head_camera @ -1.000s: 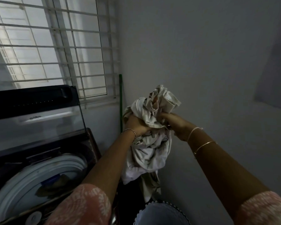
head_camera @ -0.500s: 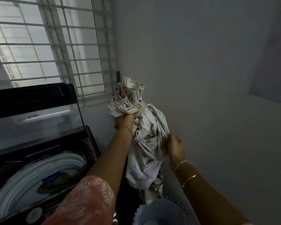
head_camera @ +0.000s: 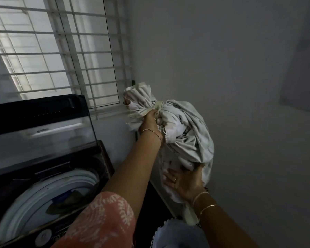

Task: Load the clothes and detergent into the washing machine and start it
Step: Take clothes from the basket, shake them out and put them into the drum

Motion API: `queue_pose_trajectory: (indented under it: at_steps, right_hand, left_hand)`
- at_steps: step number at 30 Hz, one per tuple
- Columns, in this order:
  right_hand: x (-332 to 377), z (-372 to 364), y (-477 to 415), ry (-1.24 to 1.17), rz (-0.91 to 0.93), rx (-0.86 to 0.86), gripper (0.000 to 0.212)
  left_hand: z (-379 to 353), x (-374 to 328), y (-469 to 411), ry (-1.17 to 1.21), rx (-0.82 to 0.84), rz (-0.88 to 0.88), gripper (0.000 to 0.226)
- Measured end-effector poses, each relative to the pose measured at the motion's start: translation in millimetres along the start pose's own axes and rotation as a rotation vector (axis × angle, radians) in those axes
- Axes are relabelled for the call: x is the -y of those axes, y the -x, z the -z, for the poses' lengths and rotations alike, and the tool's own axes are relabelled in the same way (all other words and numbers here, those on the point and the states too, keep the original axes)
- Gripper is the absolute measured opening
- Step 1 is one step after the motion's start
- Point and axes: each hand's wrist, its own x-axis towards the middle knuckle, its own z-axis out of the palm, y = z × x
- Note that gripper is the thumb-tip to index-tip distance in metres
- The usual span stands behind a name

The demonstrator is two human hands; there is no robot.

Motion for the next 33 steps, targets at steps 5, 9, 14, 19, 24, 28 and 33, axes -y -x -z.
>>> queue_pose_trajectory:
  at_steps: [5,9,14,19,24,28,33]
  right_hand:
    - [30,-3,7,-0.148,0.243,-0.023,0.098]
    - [59,19,-4,-0.339,0.356,0.042,0.102]
    - [85,41,-6,-0.399,0.233,0.007,0.122]
    - [88,8,1,-0.006,0.161,-0.012,0.045]
    - [90,-25,-9,0.352,0.234,-0.105,0.014]
    - [99,-43,-14,0.640,0.516,-0.256,0.035]
    - [102,-78,0,1.058,0.875,-0.173,0.036]
  left_hand:
    - [10,-13,-3,0.006,0.062,0.013,0.038]
    - [34,-30,-10,-0.096,0.009,0.019,0.040]
    - [66,-43,-26,-0.433,-0.082,-0.059,0.053]
    - [66,-39,-12,-0.635,-0.028,-0.159,0.031]
    - [69,-31,-12,-0.843,-0.032,-0.186,0.038]
    - [76,-27,-19,-1.004,-0.207,-0.294,0.049]
    - [85,-14,-17,-1.139,-0.255,-0.314,0.076]
